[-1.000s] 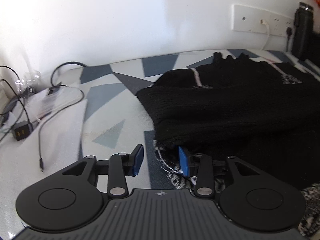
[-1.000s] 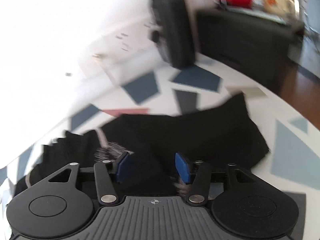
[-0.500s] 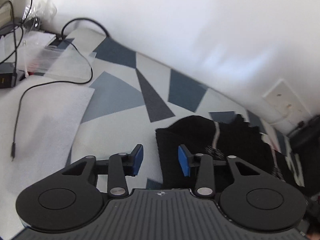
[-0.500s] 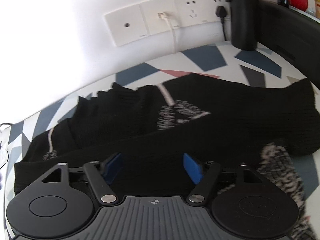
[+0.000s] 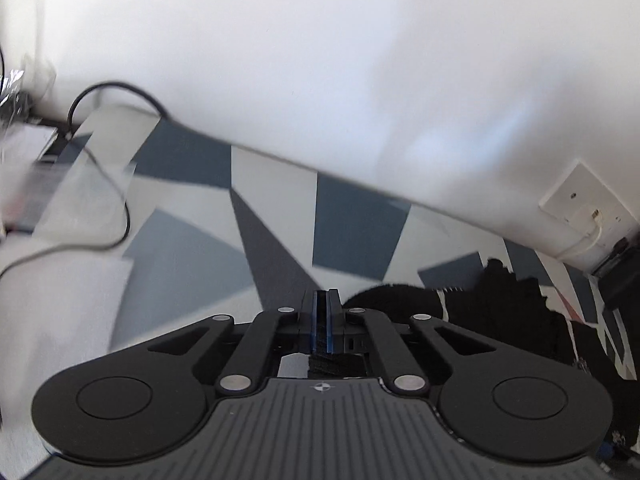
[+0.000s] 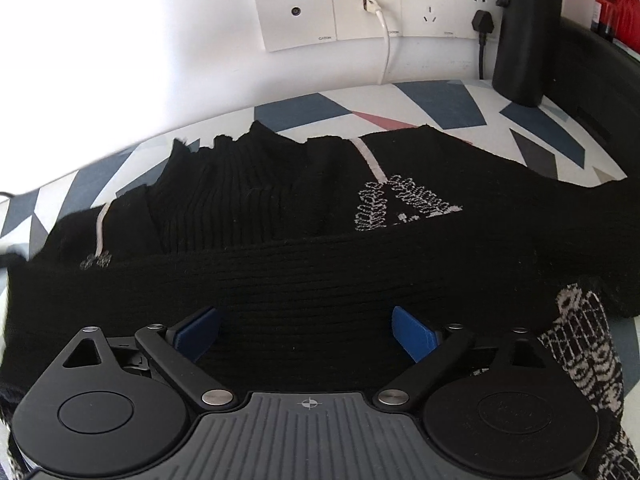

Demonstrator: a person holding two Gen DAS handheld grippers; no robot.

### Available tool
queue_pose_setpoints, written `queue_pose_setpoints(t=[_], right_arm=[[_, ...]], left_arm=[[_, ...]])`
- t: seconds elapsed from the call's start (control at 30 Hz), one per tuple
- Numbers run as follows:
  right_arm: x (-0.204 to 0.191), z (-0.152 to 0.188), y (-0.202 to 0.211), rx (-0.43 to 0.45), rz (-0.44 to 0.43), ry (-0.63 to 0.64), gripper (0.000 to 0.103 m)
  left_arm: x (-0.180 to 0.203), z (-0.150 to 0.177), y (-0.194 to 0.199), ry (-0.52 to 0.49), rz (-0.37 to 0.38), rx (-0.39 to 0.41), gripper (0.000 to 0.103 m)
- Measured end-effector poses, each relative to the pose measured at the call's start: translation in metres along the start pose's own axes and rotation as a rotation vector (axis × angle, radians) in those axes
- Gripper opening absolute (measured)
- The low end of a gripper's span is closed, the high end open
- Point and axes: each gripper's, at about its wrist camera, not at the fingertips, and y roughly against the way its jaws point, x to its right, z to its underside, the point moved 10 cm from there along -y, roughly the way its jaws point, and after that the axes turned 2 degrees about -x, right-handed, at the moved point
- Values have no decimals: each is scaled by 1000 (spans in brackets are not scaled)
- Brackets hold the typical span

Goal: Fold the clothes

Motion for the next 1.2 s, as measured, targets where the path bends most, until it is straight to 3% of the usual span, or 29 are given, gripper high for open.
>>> queue_pose_setpoints(t=[0.2, 0.47, 0.63, 0.77, 0.83, 0.9, 1.0, 1.1, 1.13, 1.17, 1.2], right_arm=[[-6, 3, 0, 15, 4, 16, 98], [35, -2, 34, 100, -33, -211, 96], [74, 3, 51, 104, 18, -251, 96], [105, 11, 59, 102, 67, -316, 96], [116, 15, 62, 102, 66, -355, 96], [121, 18, 65, 101, 65, -363, 96], [119, 23, 69, 101, 65, -345, 96], [118, 31, 70, 90, 62, -341, 96], [118, 33, 70, 86, 62, -338, 96], [118, 34, 70, 84, 64, -337, 96], [118, 34, 70, 82, 66, -339, 96]], left_arm=[[2, 10, -4, -90, -46, -21, 5], [5, 47, 67, -135, -45, 34, 34], [32, 94, 100, -204, 48, 7, 34], [72, 127, 106, -407, 97, 5, 34], [82, 138, 96, -528, 29, 7, 36], [82, 145, 84, -550, -3, -21, 36], [76, 154, 72, -477, 42, -98, 36], [74, 160, 77, -516, 43, -85, 36], [73, 162, 79, -528, 45, -84, 31], [72, 162, 81, -536, 45, -84, 12], [71, 162, 84, -535, 54, -91, 8]])
